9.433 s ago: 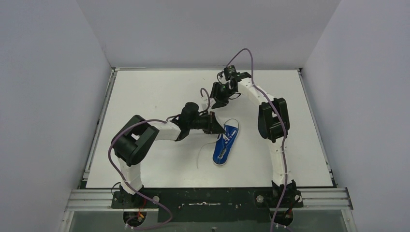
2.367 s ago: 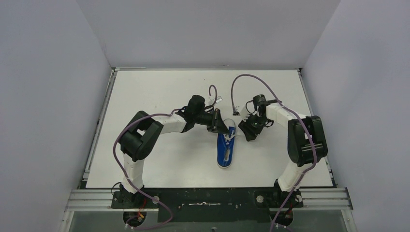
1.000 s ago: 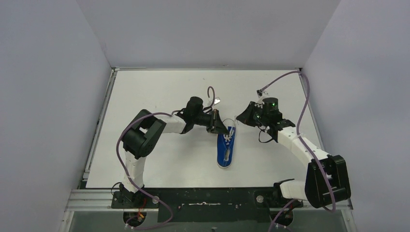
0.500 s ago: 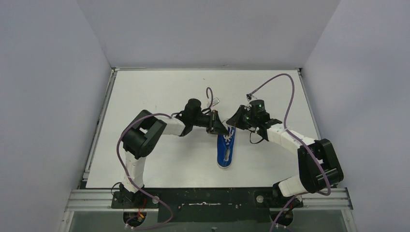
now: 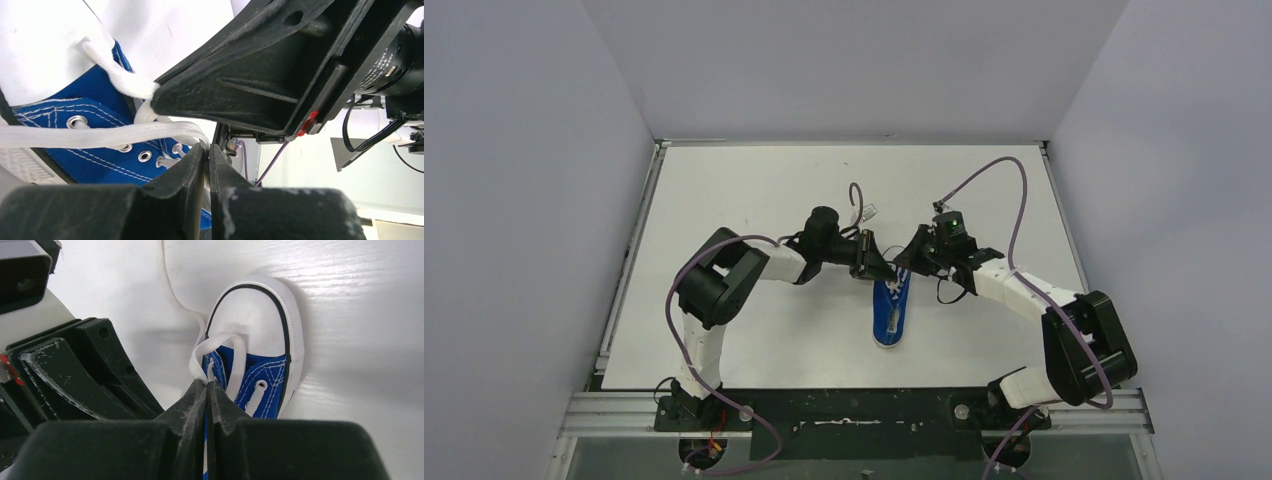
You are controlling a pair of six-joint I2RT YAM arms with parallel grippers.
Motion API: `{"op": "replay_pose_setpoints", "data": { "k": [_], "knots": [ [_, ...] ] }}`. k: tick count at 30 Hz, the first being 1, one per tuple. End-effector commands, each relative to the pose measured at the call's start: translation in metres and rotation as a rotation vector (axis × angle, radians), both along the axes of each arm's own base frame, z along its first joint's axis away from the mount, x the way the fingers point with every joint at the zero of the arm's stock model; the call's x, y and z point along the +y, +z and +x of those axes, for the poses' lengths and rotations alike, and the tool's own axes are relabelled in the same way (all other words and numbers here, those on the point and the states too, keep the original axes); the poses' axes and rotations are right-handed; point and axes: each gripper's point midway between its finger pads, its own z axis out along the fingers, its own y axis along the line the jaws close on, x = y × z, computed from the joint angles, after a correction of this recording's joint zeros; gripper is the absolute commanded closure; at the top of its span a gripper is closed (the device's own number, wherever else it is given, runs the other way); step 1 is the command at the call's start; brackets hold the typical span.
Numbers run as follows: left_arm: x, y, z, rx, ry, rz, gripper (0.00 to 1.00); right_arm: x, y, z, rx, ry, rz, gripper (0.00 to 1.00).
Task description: Tie the shoes
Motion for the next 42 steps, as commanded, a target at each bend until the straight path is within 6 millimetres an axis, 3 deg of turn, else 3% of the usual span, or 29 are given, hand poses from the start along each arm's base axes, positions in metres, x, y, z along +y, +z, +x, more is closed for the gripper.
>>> {"op": "replay_pose_setpoints", "data": {
  "k": [1,7,12,15,20,23,26,29,32,35,37,40,42],
  "knots": [
    [0.001,0.019,0.005,-0.078,-0.001,-0.05,0.93,-0.009,0.028,0.012,-0.07,-0.033,-0.002,1.0],
    [0.007,0.008,0.004,-0.079,0.003,-0.001,0.91,-0.04,0.067,0.015,-0.134,-0.003,-0.049,1.0],
    [0.007,0.01,0.01,-0.069,0.014,-0.012,0.89,-0.041,0.097,-0.002,-0.202,0.211,-0.114,1.0],
    [0.006,0.008,0.013,-0.064,0.016,-0.012,0.88,-0.026,0.114,-0.02,-0.252,0.395,-0.089,1.0],
    [0.006,0.002,0.021,-0.032,0.029,-0.002,0.88,0.024,0.161,-0.063,-0.464,0.792,0.066,1.0],
    [0.003,0.001,0.023,-0.018,0.021,0.001,0.89,0.051,0.189,-0.082,-0.578,0.935,0.174,1.0],
    [0.002,0.0,0.024,-0.013,0.012,0.002,0.89,0.072,0.213,-0.079,-0.684,0.977,0.24,1.0],
    [0.002,-0.001,0.023,-0.008,0.002,0.005,0.88,0.084,0.224,-0.052,-0.755,0.93,0.226,1.0],
    [0.002,-0.003,0.019,0.001,-0.017,-0.003,0.88,0.078,0.204,0.007,-0.746,0.744,0.056,1.0],
    [0.002,-0.001,0.016,0.01,-0.041,-0.027,0.88,0.055,0.16,0.057,-0.605,0.519,-0.117,1.0],
    [0.001,0.0,0.015,0.018,-0.051,-0.039,0.88,0.048,0.128,0.063,-0.473,0.479,-0.151,1.0],
    [0.001,-0.001,0.014,0.024,-0.059,-0.053,0.88,0.028,0.082,0.053,-0.284,0.404,-0.184,1.0],
    [0.002,-0.002,0.014,0.027,-0.058,-0.055,0.88,0.018,0.068,0.043,-0.229,0.355,-0.165,1.0]
  ]
}}
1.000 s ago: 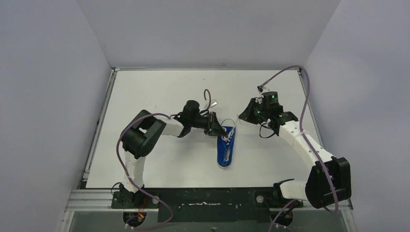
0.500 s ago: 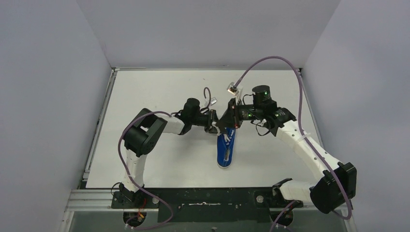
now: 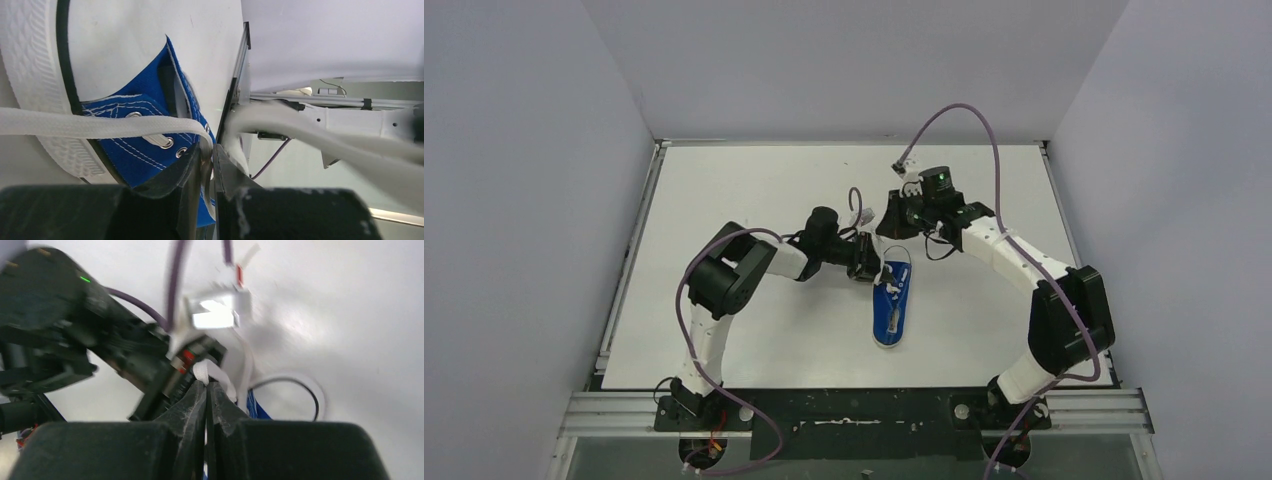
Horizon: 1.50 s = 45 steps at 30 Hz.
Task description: Tie the shoes
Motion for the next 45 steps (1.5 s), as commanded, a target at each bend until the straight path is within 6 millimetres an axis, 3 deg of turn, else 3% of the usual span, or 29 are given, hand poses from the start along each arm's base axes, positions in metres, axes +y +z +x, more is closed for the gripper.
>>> {"op": "replay_pose_setpoints", "data": {
  "k": [1,10,18,27,35,45],
  "knots": [
    [-0.004,0.023,0.007,-0.067,-0.031,-0.087,0.88,-0.033,-0.023,-0.008,0.113,-0.203,-0.031,1.0],
    [-0.005,0.032,0.006,-0.065,-0.028,-0.126,0.81,-0.052,-0.052,-0.041,0.271,-0.391,0.054,1.0],
    [-0.004,0.034,0.004,-0.075,-0.024,-0.125,0.78,-0.05,-0.061,-0.045,0.348,-0.495,0.133,1.0],
    [0.001,0.042,0.007,-0.092,-0.008,-0.135,0.76,-0.055,-0.043,-0.043,0.381,-0.561,0.189,1.0],
    [-0.001,0.05,0.011,-0.101,-0.012,-0.159,0.9,-0.05,-0.043,-0.043,0.43,-0.608,0.264,1.0],
    [-0.003,0.059,0.012,-0.113,-0.025,-0.185,0.96,-0.058,-0.067,-0.05,0.499,-0.677,0.236,1.0]
  ]
}}
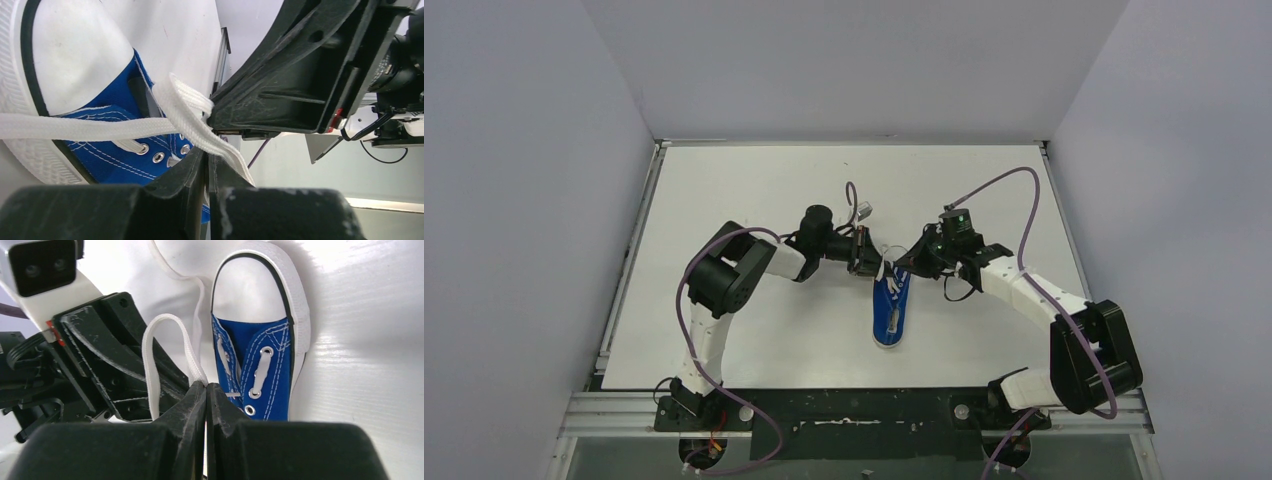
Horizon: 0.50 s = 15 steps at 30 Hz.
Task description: Tie the shoes
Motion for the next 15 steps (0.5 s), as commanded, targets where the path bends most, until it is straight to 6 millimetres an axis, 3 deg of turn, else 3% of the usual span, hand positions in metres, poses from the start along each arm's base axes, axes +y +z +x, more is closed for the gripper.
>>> {"op": "replay_pose_setpoints", "data": {
  "k": [1,9,15],
  "knots": [
    [-0.003,0.04,0.006,-0.112,-0.024,-0.096,0.96,-0.005,0.0,0.007,-0.006,-0.055,0.008,1.0],
    [-0.004,0.048,0.006,-0.114,-0.032,-0.132,0.85,0.002,-0.009,-0.001,0.035,-0.027,0.022,1.0],
    [-0.006,0.052,0.007,-0.117,-0.043,-0.144,0.84,0.012,-0.016,-0.01,0.06,0.047,0.041,1.0]
  ]
}}
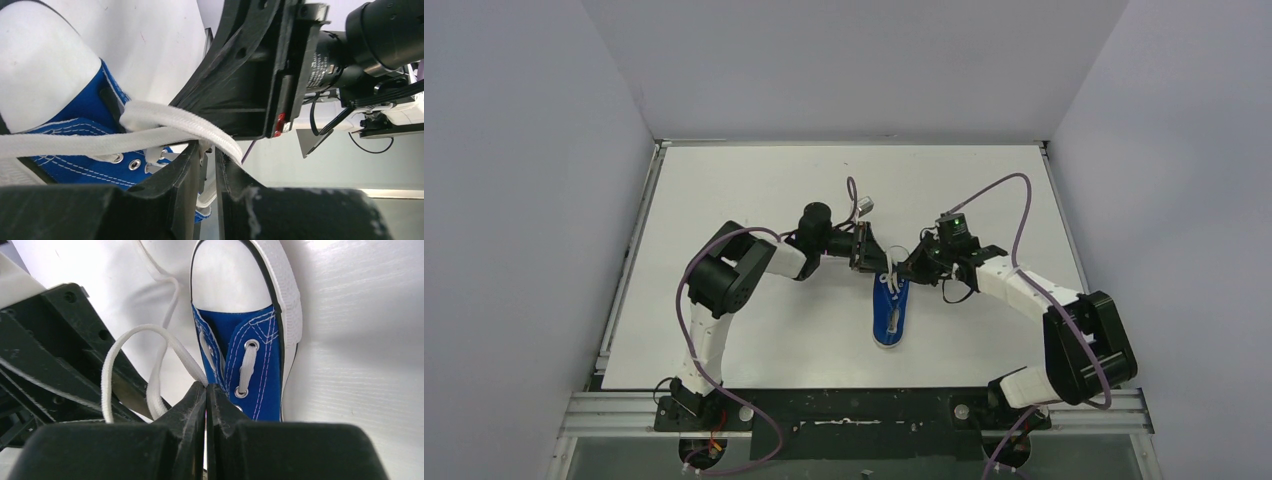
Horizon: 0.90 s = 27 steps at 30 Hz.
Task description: Tie the shoes
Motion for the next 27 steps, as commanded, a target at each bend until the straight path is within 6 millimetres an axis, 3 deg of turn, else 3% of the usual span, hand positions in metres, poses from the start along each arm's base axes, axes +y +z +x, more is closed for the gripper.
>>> {"op": "replay_pose_setpoints", "data": {
  "k": [1,10,18,27],
  "knots": [
    [-0.004,0.034,0.007,-0.109,-0.026,-0.089,0.84,0.012,0.004,-0.001,-0.02,0.074,0.036,1.0],
    [-0.006,0.034,0.009,-0.102,-0.029,-0.095,0.91,0.008,0.016,-0.002,-0.025,0.212,0.011,1.0],
    [-0.009,0.031,0.011,-0.087,-0.029,-0.091,0.96,0.015,0.001,-0.016,0.129,0.438,0.19,1.0],
    [-0.007,0.023,0.012,-0.076,-0.035,-0.049,0.96,0.021,0.024,-0.008,0.069,0.557,0.257,1.0]
  ]
}}
